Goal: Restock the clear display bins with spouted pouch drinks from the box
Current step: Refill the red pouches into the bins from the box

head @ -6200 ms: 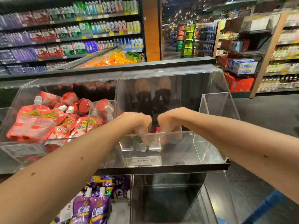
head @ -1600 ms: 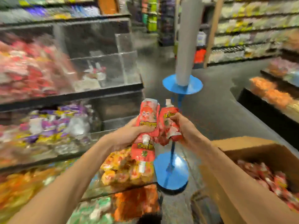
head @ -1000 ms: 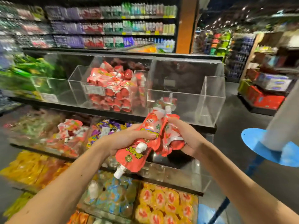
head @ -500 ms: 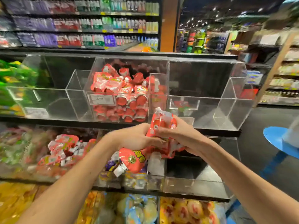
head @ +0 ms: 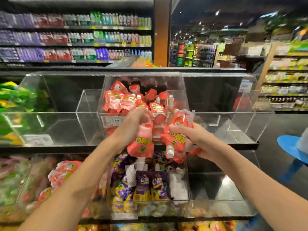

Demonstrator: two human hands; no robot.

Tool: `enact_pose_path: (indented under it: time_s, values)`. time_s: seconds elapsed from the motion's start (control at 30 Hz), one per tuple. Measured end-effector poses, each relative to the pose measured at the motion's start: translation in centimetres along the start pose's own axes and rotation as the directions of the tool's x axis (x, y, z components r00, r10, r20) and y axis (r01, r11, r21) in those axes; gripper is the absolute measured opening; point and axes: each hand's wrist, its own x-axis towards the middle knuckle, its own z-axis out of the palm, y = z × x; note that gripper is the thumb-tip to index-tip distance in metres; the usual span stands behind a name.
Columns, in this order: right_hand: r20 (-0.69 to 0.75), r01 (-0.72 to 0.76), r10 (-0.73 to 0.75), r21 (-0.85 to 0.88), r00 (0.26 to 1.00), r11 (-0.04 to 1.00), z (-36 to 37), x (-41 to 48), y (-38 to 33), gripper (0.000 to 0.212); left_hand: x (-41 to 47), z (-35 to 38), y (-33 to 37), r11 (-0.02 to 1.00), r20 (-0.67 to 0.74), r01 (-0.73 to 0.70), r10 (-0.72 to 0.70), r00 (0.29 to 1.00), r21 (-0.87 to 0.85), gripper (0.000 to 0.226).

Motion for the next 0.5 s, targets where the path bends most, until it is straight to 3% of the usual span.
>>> enact_pose_path:
  time_s: [0.07, 0.13, 0.3, 0.4, 0.5]
  values:
    - [0.022, -0.019, 0.019, -0.011, 1.000, 1.000, 0.5, 0.3, -0.3, 0.049, -0.5, -1.3, 0.7, 0.958, -0.111, 0.021, -0.054, 0.992, -0.285, 0.029]
    - [0.057, -0.044, 0.041, 0.046, 0.998, 0.998, 1.1, 0.5, -0.8, 0.046, -0.9, -2.5, 1.3, 0.873, -0.152, 0.009, -0.095, 0.984, -0.487, 0.034]
    - [0.152, -0.129, 0.088, 0.282, 0.984, 0.951, 1.8, 1.6, -3.1, 0.035, -0.3, -3.6, 2.2, 0.687, -0.267, -0.128, -0.100, 0.958, -0.715, 0.043]
    - [0.124, -0.141, 0.106, 0.319, 0.987, 0.937, 1.4, 2.2, -4.7, 0.029, 0.3, -4.5, 2.1, 0.777, -0.474, -0.264, -0.050, 0.879, -0.572, 0.055]
    - [0.068, -0.072, 0.053, 0.305, 0.996, 0.950, 0.5, 3.2, -5.8, 0.040, 1.8, -5.2, 1.9, 0.918, -0.614, -0.366, 0.203, 0.763, -0.152, 0.066]
